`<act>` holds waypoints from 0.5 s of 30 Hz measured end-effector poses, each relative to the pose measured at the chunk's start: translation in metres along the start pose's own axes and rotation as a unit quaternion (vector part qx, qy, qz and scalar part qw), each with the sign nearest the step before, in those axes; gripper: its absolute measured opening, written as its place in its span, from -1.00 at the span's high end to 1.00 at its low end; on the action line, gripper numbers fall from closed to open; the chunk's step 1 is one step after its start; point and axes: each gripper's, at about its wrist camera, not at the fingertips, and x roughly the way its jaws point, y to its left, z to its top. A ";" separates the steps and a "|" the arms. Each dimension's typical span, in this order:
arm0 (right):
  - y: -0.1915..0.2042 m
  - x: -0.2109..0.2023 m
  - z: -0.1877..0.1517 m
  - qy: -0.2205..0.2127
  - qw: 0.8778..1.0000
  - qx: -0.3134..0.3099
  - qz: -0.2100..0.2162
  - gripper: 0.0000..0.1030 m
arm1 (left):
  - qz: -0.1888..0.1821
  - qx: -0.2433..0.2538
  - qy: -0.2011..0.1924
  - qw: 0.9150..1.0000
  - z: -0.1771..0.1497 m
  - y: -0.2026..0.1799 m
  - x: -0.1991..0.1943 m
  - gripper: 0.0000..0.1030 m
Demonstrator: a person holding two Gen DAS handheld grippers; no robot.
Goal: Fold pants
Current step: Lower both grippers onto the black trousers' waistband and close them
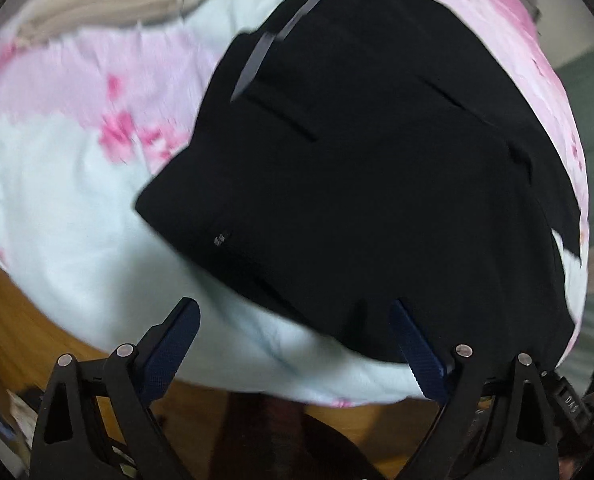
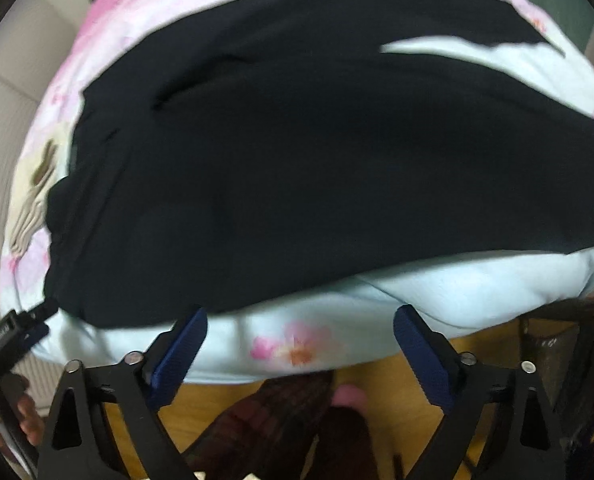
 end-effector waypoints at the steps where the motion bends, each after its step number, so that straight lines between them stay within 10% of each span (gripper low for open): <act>1: 0.001 0.005 0.004 0.006 1.000 0.004 0.005 -0.75 | -0.005 -0.007 0.013 1.000 0.004 0.002 0.009 -0.82; 5: 0.003 0.030 0.023 0.021 0.999 0.024 0.001 -0.51 | -0.032 -0.020 0.052 0.998 0.016 0.002 0.032 -0.44; 11: 0.009 0.047 0.039 0.054 0.998 0.027 0.002 0.57 | -0.045 -0.026 0.074 0.996 0.025 -0.001 0.027 0.58; 15: 0.023 0.028 0.046 0.044 0.999 -0.001 0.001 0.72 | -0.048 0.011 0.056 0.997 0.027 -0.019 -0.011 0.69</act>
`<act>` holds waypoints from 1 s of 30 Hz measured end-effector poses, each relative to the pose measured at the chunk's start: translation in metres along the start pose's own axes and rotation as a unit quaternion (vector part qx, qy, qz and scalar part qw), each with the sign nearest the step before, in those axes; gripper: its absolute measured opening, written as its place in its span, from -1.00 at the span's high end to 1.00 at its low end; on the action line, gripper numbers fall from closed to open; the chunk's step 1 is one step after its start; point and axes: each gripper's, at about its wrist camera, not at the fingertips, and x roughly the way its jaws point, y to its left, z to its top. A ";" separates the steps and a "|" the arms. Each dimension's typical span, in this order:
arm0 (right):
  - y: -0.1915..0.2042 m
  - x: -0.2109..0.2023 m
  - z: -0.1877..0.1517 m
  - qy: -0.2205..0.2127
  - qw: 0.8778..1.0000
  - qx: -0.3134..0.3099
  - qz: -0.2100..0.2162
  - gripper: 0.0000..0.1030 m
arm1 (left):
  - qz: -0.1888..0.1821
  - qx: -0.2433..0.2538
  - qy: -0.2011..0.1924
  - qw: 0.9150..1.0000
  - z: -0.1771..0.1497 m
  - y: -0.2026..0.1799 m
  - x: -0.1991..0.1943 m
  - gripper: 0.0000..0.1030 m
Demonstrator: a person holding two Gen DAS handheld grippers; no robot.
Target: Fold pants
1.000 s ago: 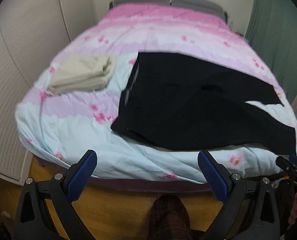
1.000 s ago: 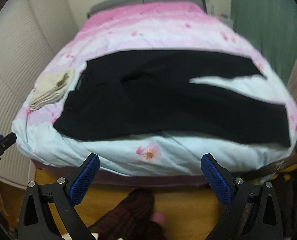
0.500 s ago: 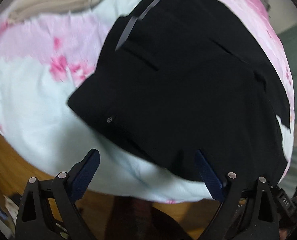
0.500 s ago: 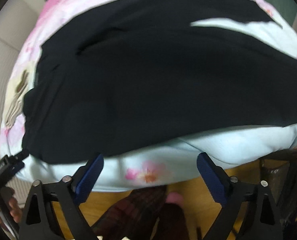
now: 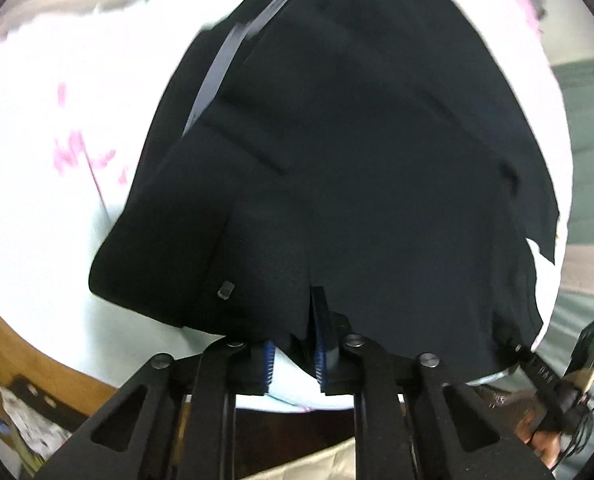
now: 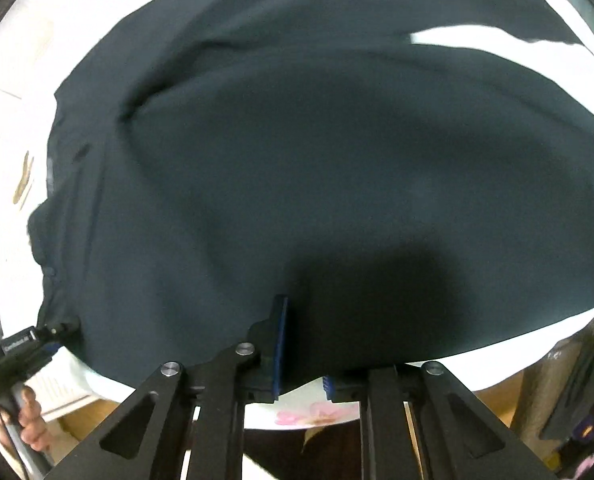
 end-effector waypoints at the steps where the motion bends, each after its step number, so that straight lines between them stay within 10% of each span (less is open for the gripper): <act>1: 0.003 -0.012 0.002 -0.010 1.000 -0.002 0.007 0.73 | -0.002 0.012 -0.009 1.000 0.002 -0.008 -0.013 0.71; 8: 0.019 -0.101 0.034 -0.100 0.993 -0.016 0.053 0.75 | -0.041 0.035 -0.121 0.991 0.037 -0.068 -0.091 0.73; 15: 0.043 -0.124 0.141 -0.137 0.986 -0.044 0.082 0.75 | -0.026 0.048 -0.216 0.975 0.141 -0.120 -0.111 0.75; 30: 0.088 -0.003 0.348 -0.007 0.995 -0.093 0.032 0.74 | 0.086 -0.010 -0.117 0.989 0.320 -0.116 0.005 0.76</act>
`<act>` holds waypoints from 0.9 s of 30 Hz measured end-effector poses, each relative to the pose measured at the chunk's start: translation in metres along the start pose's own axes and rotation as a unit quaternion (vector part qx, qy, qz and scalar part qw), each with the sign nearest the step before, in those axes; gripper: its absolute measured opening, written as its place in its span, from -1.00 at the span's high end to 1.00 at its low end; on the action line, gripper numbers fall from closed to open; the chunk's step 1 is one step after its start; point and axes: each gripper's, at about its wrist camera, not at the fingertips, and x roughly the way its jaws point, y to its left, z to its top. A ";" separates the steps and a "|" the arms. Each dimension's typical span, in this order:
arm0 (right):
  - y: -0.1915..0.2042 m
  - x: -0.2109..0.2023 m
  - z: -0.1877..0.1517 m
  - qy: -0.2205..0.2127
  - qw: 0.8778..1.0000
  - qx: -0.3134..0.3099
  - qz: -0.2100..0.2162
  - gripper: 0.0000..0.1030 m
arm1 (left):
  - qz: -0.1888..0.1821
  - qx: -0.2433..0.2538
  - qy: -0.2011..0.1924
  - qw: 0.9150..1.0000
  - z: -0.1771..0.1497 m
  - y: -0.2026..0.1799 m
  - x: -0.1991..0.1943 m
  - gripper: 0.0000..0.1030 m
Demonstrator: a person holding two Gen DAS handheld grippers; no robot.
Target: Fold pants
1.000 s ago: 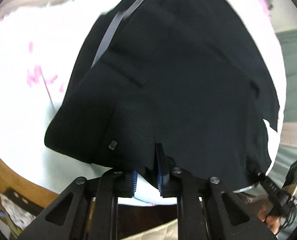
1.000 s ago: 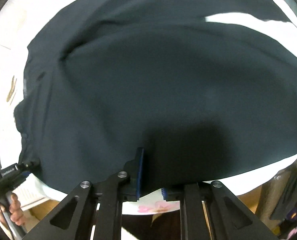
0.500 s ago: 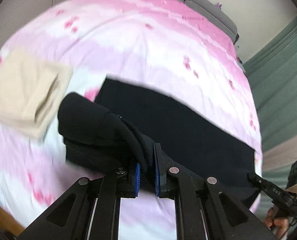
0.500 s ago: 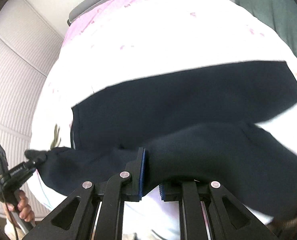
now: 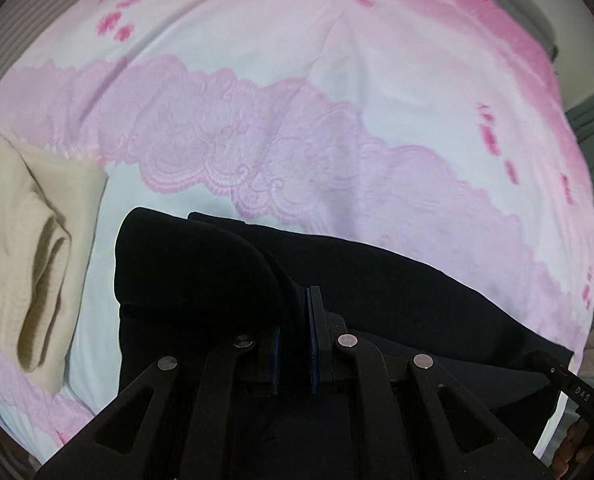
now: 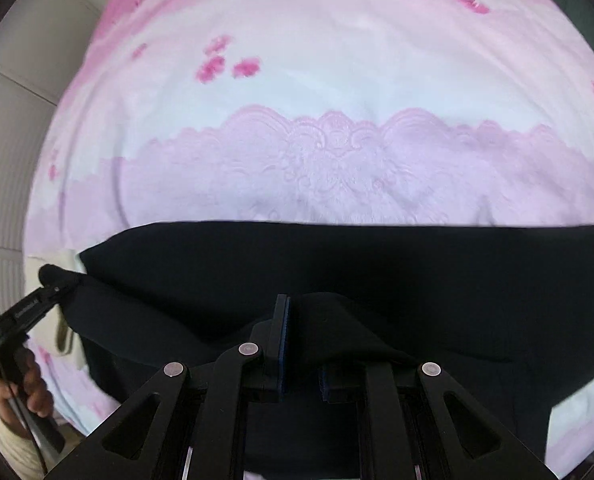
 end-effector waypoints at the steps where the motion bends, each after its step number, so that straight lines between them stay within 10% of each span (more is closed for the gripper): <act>1: 0.003 0.009 0.010 0.008 1.000 0.003 0.001 0.74 | 0.005 -0.002 0.010 1.000 0.004 0.000 0.007 0.75; 6: 0.004 0.028 0.029 0.040 0.999 0.014 0.014 0.16 | 0.025 0.011 0.050 0.998 0.018 -0.008 0.021 0.70; 11: 0.020 0.012 0.029 0.035 0.998 0.016 0.057 -0.26 | 0.024 0.073 -0.053 0.996 0.017 -0.026 -0.033 -0.46; 16: 0.019 -0.040 0.009 -0.006 0.992 0.045 0.117 -0.36 | -0.003 0.142 -0.107 0.984 -0.009 -0.044 -0.088 -0.46; 27: -0.031 -0.152 -0.129 -0.100 0.993 -0.013 -0.057 -0.46 | -0.052 0.301 -0.113 0.945 -0.153 -0.100 -0.140 -0.55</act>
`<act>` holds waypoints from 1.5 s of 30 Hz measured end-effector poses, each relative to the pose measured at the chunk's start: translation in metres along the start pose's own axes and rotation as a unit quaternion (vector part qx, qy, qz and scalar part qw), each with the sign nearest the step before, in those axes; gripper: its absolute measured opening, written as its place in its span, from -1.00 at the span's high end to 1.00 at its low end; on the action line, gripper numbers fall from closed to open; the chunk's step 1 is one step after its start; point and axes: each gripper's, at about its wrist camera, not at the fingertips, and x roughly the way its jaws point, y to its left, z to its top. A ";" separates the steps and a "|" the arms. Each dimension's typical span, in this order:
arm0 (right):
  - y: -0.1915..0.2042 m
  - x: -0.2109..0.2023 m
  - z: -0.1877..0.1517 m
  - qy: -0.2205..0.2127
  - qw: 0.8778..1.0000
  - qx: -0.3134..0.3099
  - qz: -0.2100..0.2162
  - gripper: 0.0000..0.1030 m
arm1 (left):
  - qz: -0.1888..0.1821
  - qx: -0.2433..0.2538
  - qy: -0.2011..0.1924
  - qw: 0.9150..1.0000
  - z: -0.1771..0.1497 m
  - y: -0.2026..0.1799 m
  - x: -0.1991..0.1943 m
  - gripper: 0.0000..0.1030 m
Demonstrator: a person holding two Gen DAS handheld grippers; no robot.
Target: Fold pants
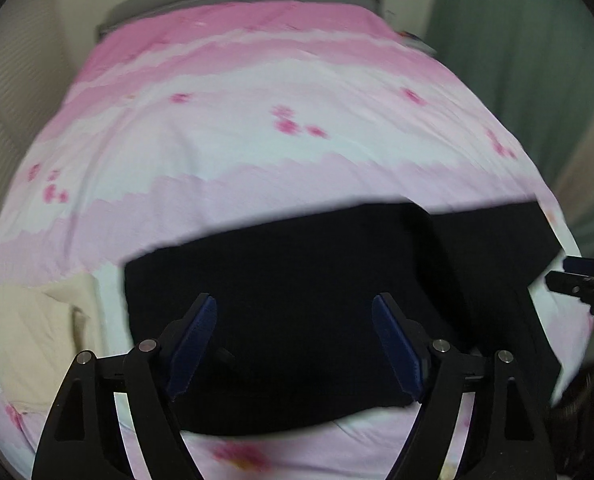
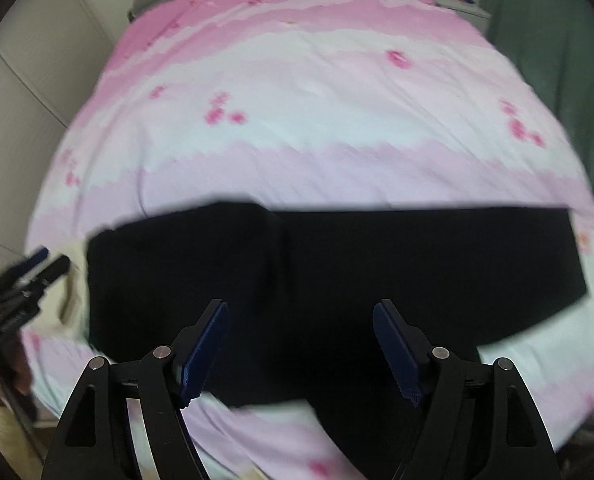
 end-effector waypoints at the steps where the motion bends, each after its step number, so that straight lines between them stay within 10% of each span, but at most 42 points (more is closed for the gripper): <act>1: -0.007 -0.004 -0.017 0.008 1.000 -0.002 -0.007 -0.46 | -0.014 0.010 0.011 1.000 -0.010 -0.014 0.001 -0.55; 14: -0.064 0.003 -0.218 0.098 0.991 0.050 -0.076 -0.46 | -0.107 0.154 0.120 0.975 -0.120 -0.159 0.004 -0.55; 23: -0.088 0.044 -0.277 0.128 0.979 0.061 -0.147 -0.46 | -0.082 0.188 0.130 0.970 -0.151 -0.172 -0.004 -0.55; 29: -0.097 0.082 -0.282 0.147 0.972 0.054 -0.175 -0.37 | -0.067 0.178 0.129 0.973 -0.152 -0.165 -0.008 -0.55; 33: -0.104 0.081 -0.271 0.137 0.977 0.055 -0.152 0.91 | -0.063 0.155 0.118 0.979 -0.143 -0.168 -0.012 -0.55; 45: -0.199 -0.091 -0.145 -0.089 0.983 0.074 -0.145 0.92 | -0.062 0.051 0.054 0.995 -0.063 -0.222 -0.029 -0.55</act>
